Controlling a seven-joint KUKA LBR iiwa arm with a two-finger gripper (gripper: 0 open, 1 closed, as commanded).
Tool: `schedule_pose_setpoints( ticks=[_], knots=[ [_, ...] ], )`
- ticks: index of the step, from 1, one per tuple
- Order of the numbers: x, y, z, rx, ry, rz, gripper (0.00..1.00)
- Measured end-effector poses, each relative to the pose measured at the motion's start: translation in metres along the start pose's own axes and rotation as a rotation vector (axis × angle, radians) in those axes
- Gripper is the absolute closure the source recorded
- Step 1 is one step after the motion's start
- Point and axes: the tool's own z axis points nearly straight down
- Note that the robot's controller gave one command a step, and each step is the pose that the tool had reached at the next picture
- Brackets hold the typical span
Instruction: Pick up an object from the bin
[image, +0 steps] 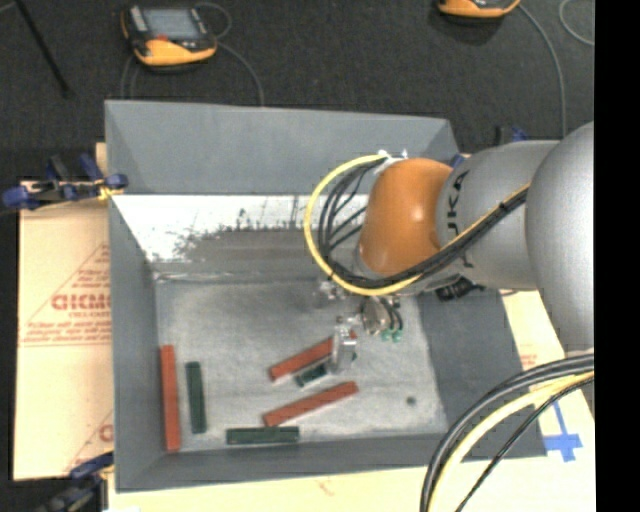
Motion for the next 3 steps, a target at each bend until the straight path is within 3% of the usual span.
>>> schedule_pose_setpoints(
  ticks=[1, 2, 3],
  knots=[
    [-0.005, 0.007, 0.03, 0.001, 0.004, -0.152, 0.0],
    [-0.003, -0.015, 0.025, -0.001, -0.001, 0.019, 1.0],
    [-0.003, -0.016, 0.025, -0.001, -0.001, 0.019, 1.0]
  ],
)
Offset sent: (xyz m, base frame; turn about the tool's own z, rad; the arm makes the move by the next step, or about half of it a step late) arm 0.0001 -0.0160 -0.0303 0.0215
